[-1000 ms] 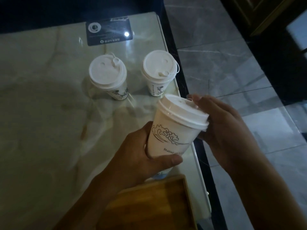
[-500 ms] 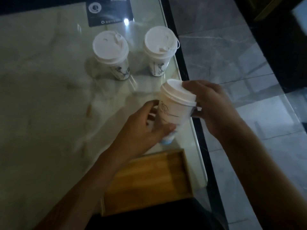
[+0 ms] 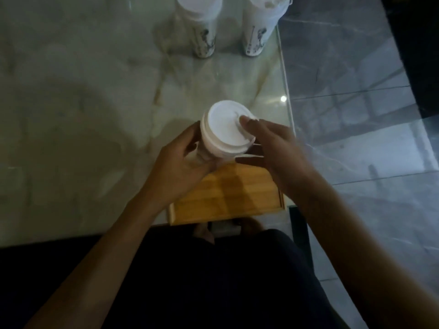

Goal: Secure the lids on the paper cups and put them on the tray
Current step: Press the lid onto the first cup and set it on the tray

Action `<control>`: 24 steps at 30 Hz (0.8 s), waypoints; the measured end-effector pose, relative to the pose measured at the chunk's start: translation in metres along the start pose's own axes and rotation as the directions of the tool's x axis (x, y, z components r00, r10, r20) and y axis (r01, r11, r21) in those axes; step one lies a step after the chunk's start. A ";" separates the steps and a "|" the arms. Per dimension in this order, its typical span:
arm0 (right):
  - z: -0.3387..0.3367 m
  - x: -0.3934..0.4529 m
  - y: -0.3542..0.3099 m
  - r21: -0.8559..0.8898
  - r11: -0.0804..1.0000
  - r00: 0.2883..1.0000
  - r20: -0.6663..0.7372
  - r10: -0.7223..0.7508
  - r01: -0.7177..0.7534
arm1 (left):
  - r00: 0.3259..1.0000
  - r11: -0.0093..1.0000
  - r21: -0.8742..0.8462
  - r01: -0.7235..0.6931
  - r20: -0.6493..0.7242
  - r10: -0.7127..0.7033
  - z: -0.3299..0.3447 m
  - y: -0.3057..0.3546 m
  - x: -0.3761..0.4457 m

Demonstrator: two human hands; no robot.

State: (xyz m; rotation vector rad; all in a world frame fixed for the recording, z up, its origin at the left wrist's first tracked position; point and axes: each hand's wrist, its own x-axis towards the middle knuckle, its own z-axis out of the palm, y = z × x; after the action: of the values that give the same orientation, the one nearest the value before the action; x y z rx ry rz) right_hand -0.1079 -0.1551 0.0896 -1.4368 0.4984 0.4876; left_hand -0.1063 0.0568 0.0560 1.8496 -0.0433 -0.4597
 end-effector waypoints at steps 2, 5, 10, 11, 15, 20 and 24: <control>0.020 -0.008 0.014 -0.017 0.999 0.999 0.003 -0.034 0.034 | 0.999 0.994 -0.108 0.024 0.048 -0.019 -0.015 -0.010 -0.025; 0.046 -0.016 0.037 -0.115 0.992 0.999 0.015 -0.049 0.051 | 0.994 0.966 -0.239 0.096 -0.022 -0.105 -0.029 -0.025 -0.061; 0.074 -0.027 0.069 -0.175 0.983 0.998 0.052 -0.047 0.055 | 0.972 0.949 -0.268 0.164 -0.123 -0.202 -0.032 -0.040 -0.095; 0.077 -0.030 0.071 -0.193 0.980 0.998 0.043 -0.049 0.056 | 0.974 0.954 -0.253 0.160 -0.115 -0.193 -0.032 -0.039 -0.100; 0.083 -0.040 0.076 -0.261 0.963 0.997 0.032 -0.067 0.073 | 0.980 0.955 -0.250 0.161 -0.076 -0.185 -0.031 -0.043 -0.110; 0.088 -0.044 0.081 -0.309 0.947 0.996 0.030 -0.082 0.088 | 0.981 0.948 -0.272 0.165 -0.054 -0.187 -0.037 -0.051 -0.114; 0.089 -0.046 0.083 -0.318 0.943 0.995 0.041 -0.089 0.097 | 0.979 0.951 -0.247 0.185 -0.042 -0.202 -0.039 -0.054 -0.116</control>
State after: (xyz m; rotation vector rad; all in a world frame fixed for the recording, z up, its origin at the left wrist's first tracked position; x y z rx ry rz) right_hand -0.1910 -0.0606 0.0564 -1.7543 0.3381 0.5275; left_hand -0.2113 0.1398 0.0494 1.6327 0.2332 -0.5148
